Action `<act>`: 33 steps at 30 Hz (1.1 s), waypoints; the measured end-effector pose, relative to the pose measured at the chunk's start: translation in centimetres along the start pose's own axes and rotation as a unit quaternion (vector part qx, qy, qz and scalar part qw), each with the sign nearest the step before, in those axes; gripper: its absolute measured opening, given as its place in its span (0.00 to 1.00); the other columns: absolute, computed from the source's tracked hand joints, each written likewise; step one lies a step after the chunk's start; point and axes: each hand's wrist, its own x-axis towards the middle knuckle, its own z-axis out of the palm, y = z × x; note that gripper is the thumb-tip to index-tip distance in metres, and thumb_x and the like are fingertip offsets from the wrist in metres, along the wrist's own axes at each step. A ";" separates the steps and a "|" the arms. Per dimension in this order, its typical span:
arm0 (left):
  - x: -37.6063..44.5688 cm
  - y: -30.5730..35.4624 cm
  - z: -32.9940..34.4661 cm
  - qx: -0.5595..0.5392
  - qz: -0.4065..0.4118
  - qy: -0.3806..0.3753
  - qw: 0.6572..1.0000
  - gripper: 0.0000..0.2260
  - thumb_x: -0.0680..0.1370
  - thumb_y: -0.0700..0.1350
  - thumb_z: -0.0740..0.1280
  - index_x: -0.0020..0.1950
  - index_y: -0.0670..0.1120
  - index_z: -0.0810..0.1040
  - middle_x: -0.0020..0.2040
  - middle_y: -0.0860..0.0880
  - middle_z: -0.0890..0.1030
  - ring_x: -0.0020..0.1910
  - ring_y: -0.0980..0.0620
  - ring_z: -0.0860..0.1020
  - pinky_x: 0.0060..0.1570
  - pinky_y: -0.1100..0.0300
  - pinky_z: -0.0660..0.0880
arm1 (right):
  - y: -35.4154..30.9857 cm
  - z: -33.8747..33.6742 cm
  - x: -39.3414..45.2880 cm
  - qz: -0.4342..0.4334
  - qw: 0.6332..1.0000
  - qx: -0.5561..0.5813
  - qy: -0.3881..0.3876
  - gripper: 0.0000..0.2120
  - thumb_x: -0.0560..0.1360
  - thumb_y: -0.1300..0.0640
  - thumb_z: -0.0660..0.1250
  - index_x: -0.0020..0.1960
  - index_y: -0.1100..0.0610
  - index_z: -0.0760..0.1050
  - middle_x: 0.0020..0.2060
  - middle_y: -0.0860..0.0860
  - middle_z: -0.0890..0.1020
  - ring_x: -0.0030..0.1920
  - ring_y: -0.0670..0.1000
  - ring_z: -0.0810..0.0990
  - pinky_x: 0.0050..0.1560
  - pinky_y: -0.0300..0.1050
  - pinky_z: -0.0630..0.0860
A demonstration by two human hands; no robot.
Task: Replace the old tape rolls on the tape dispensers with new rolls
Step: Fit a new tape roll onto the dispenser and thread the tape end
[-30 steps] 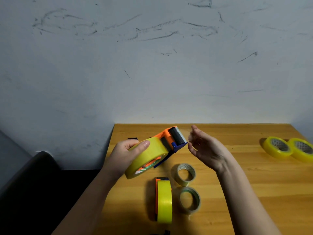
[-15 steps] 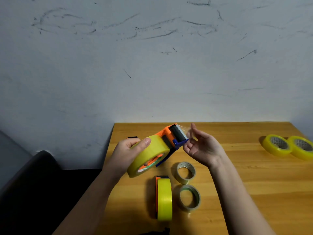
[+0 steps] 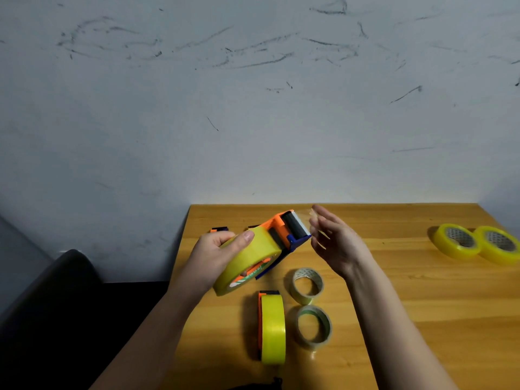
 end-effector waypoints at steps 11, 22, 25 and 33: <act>-0.8 -0.1 -0.2 -0.023 0.016 0.007 1.000 0.27 0.69 0.60 0.67 0.43 0.33 0.77 0.37 0.32 0.79 0.32 0.42 0.78 0.38 0.49 0.75 | -0.4 0.7 -1.6 0.083 0.990 0.108 -0.031 0.06 0.75 0.58 0.65 0.50 0.56 0.78 0.33 0.48 0.83 0.29 0.45 0.79 0.30 0.36 0.78; -1.6 0.3 -0.4 -0.024 0.027 0.007 0.999 0.29 0.70 0.59 0.71 0.44 0.31 0.76 0.39 0.30 0.78 0.32 0.44 0.78 0.36 0.55 0.75 | 0.0 0.6 -2.3 0.022 0.999 0.035 -0.019 0.05 0.71 0.60 0.69 0.46 0.56 0.79 0.35 0.48 0.84 0.36 0.45 0.81 0.36 0.35 0.79; -1.6 0.2 -0.4 -0.024 0.036 0.006 0.999 0.28 0.68 0.60 0.69 0.41 0.32 0.75 0.37 0.30 0.78 0.31 0.44 0.78 0.35 0.54 0.75 | -0.1 0.5 -2.4 0.002 1.000 0.009 -0.020 0.03 0.71 0.59 0.69 0.45 0.55 0.79 0.36 0.47 0.84 0.36 0.44 0.82 0.35 0.33 0.78; -1.4 -0.1 -0.9 -0.001 0.037 -0.002 0.999 0.29 0.64 0.65 0.66 0.38 0.37 0.77 0.35 0.34 0.79 0.30 0.46 0.79 0.36 0.51 0.76 | -1.0 -0.1 -2.4 0.112 0.990 0.035 -0.080 0.08 0.65 0.54 0.74 0.42 0.53 0.78 0.44 0.50 0.84 0.37 0.48 0.82 0.36 0.40 0.79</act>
